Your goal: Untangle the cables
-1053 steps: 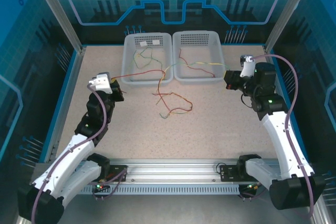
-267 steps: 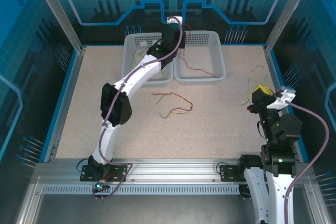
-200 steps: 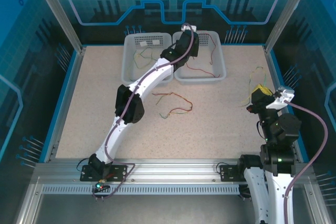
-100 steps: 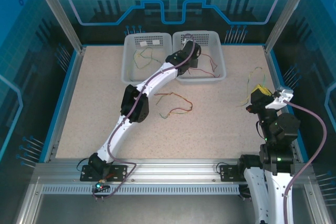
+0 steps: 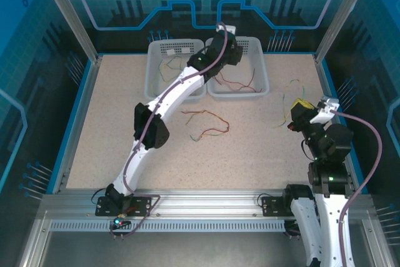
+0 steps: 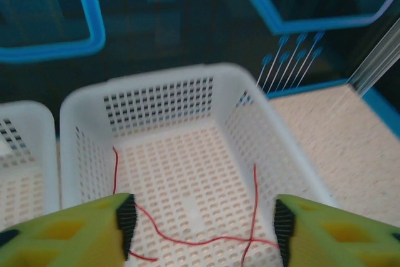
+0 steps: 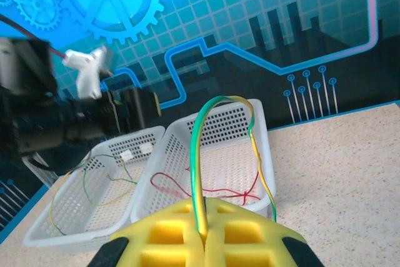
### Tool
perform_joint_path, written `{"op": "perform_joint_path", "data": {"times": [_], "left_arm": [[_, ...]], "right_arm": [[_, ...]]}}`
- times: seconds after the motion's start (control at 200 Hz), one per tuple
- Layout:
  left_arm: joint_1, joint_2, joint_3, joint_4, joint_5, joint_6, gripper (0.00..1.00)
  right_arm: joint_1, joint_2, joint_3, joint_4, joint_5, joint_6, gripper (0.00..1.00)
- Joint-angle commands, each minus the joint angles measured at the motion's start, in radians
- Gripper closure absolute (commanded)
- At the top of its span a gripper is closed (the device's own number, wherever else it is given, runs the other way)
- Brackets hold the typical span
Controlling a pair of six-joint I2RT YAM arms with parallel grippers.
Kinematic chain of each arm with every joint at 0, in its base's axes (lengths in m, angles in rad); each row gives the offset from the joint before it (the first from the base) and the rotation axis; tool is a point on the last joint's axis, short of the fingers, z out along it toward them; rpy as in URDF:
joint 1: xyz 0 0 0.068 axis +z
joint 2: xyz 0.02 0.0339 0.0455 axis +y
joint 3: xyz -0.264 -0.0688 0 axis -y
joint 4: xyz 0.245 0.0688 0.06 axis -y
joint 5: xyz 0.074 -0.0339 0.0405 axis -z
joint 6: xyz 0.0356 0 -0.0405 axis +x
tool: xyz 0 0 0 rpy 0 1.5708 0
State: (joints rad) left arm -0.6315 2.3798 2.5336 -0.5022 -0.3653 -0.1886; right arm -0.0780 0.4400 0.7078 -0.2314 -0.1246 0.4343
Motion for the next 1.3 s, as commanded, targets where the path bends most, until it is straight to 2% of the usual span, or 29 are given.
{"op": "perform_joint_path", "data": {"times": [0.0,0.1,0.18,0.265,0.355,0.42,0.47,0.6,0.65,0.73,0.825,0.91,0.995,1.086,1.211,1.296], "left_arm": [[-0.006,-0.065,0.025,-0.021,0.040,0.050,0.43],[-0.007,-0.121,-0.025,-0.047,0.079,0.050,0.43],[-0.012,-0.236,-0.177,0.020,0.126,0.036,0.41],[-0.023,-0.439,-0.481,0.228,0.186,0.017,0.40],[-0.028,-0.694,-0.903,0.534,0.194,-0.025,0.37],[-0.028,-0.865,-1.179,0.739,0.166,-0.023,0.34],[-0.028,-0.965,-1.348,0.819,0.124,-0.028,0.34],[-0.028,-1.186,-1.652,0.833,0.107,-0.010,0.27],[-0.028,-1.281,-1.771,0.827,0.051,-0.033,0.26],[-0.028,-1.435,-1.939,0.793,-0.098,-0.108,0.24],[-0.028,-1.580,-2.046,0.658,-0.217,-0.157,0.25],[-0.028,-1.664,-2.110,0.570,-0.274,-0.204,0.24],[-0.027,-1.726,-2.140,0.495,-0.294,-0.242,0.24],[-0.028,-1.764,-2.178,0.501,-0.307,-0.252,0.23],[-0.028,-1.750,-2.189,0.528,-0.280,-0.241,0.21],[-0.028,-1.719,-2.180,0.539,-0.271,-0.229,0.19]], "right_arm": [[0.017,-0.010,0.031,0.047,-0.033,0.013,1.00],[0.023,0.037,0.058,0.067,-0.141,-0.008,1.00],[0.043,0.107,0.099,0.096,-0.266,-0.017,1.00],[0.092,0.191,0.153,0.102,-0.337,-0.030,1.00],[0.176,0.300,0.233,0.089,-0.368,-0.068,1.00],[0.262,0.392,0.291,0.081,-0.368,-0.108,1.00],[0.336,0.464,0.335,0.080,-0.350,-0.150,1.00],[0.503,0.648,0.444,0.113,-0.252,-0.234,1.00],[0.529,0.721,0.488,0.141,-0.250,-0.232,1.00],[0.569,0.844,0.564,0.182,-0.230,-0.223,1.00],[0.607,0.988,0.659,0.202,-0.118,-0.198,1.00],[0.619,1.111,0.752,0.219,-0.016,-0.145,1.00],[0.626,1.240,0.853,0.228,0.052,-0.125,1.00],[0.638,1.385,0.985,0.206,0.104,-0.130,1.00],[0.643,1.573,1.184,0.152,0.134,-0.137,1.00],[0.653,1.685,1.322,0.106,0.241,-0.149,1.00]]}}
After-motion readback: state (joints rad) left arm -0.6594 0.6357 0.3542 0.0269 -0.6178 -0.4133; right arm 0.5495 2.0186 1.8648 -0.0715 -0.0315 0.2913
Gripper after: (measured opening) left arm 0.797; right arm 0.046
